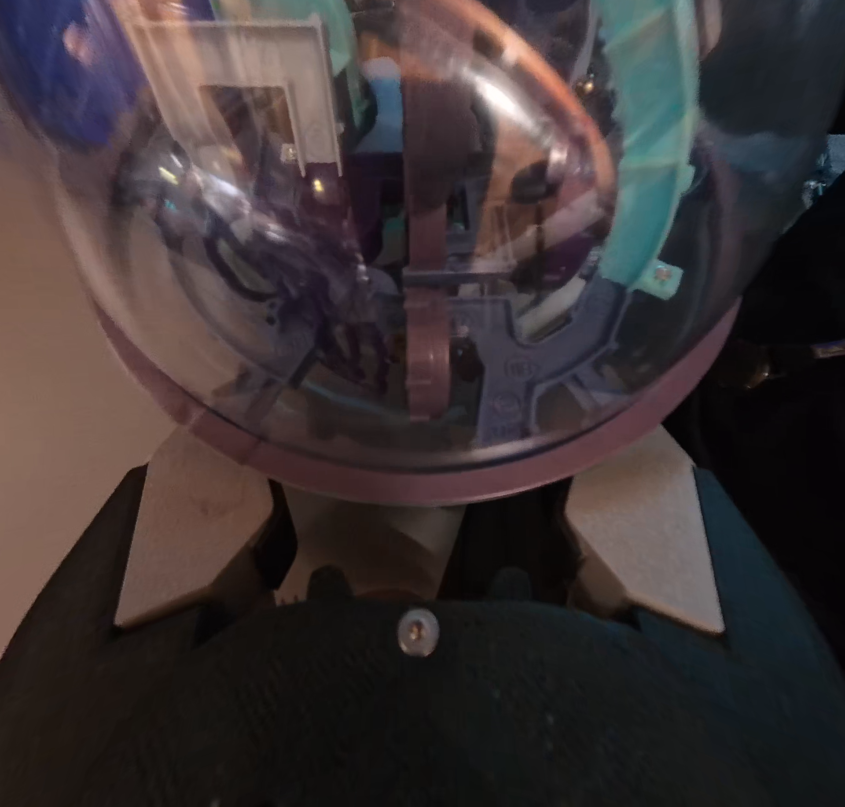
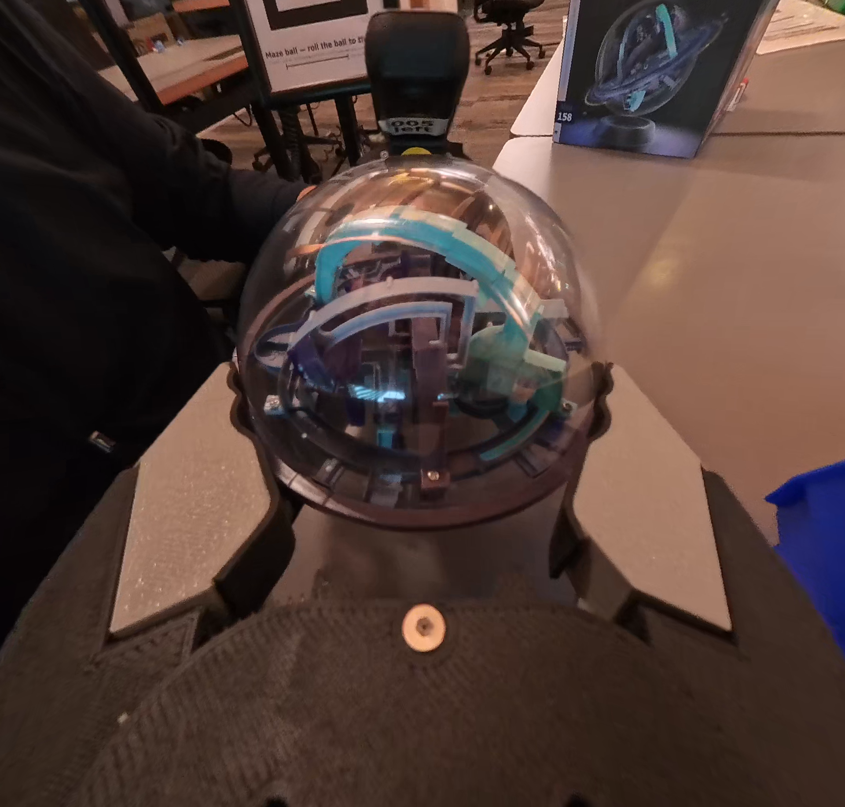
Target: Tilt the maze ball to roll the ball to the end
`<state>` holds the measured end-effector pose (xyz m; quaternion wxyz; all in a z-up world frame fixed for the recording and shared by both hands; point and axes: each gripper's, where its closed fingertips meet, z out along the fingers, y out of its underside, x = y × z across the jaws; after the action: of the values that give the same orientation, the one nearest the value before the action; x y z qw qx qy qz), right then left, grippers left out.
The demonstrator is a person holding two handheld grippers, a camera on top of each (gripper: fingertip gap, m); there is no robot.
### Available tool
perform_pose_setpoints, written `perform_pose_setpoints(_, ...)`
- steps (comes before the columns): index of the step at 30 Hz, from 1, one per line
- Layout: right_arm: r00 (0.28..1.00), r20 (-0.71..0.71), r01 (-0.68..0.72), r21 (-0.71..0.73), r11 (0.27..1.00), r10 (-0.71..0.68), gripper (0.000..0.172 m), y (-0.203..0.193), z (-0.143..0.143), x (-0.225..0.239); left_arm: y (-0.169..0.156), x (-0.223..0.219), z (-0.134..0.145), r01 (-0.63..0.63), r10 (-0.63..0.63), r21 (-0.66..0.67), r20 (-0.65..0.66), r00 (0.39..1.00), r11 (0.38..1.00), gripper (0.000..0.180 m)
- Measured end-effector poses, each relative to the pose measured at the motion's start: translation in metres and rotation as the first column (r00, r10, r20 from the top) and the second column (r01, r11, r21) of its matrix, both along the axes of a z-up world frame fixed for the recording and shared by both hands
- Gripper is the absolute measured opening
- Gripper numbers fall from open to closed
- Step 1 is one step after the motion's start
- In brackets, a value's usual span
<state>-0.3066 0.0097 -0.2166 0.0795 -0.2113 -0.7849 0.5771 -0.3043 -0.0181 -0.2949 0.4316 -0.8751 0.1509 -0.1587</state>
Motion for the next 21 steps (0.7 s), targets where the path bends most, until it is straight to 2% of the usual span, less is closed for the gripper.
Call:
perform_pose_setpoints(4,0.998,0.063,0.021,-0.043,0.999,-0.018,0.146,0.002,0.017,0.003,0.008,0.013,0.014,-0.014,0.008,0.052,0.106,0.994,0.999,0.140)
perform_pose_setpoints(7,0.995,0.099,0.019,-0.019,1.000,-0.017,0.146,0.006,0.025,0.010,0.014,0.024,0.019,-0.023,0.012,0.070,0.151,0.988,0.997,0.138)
perform_pose_setpoints(14,0.992,0.115,0.039,0.058,0.998,-0.046,0.146,0.008,0.028,0.021,0.018,0.036,0.021,-0.006,-0.008,0.083,0.159,0.987,0.997,0.135)
perform_pose_setpoints(21,0.988,0.141,0.054,0.037,0.998,-0.059,0.146,0.008,0.021,0.027,0.013,0.040,0.018,0.007,-0.017,0.060,0.176,0.984,0.998,0.134)
